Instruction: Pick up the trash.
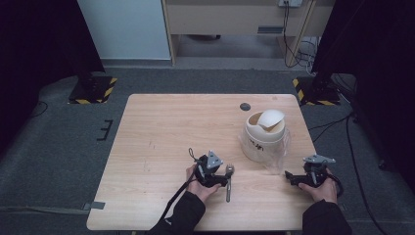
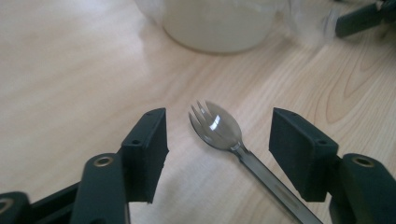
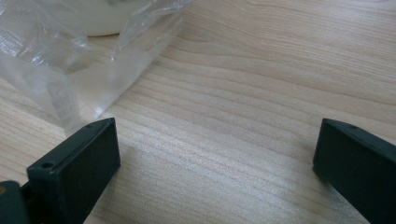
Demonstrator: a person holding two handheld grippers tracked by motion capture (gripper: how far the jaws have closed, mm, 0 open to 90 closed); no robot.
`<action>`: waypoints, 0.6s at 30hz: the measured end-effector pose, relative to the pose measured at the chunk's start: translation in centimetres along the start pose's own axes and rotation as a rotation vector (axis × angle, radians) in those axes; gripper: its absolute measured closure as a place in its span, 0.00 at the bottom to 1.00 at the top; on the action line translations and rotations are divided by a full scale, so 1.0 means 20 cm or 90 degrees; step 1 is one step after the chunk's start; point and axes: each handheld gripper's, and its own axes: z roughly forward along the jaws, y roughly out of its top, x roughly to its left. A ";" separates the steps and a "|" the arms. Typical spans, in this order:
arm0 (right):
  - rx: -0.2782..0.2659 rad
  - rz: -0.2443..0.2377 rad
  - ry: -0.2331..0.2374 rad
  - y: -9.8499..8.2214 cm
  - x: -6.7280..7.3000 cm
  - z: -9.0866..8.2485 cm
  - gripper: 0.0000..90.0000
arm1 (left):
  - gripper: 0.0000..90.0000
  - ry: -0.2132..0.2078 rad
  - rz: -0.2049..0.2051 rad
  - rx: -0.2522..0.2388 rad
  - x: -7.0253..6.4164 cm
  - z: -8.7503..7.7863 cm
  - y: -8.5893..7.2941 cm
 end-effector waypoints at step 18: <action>-0.002 0.002 -0.001 0.00 0.00 -0.01 0.04 | 0.70 0.079 0.001 0.021 -0.06 0.09 -0.08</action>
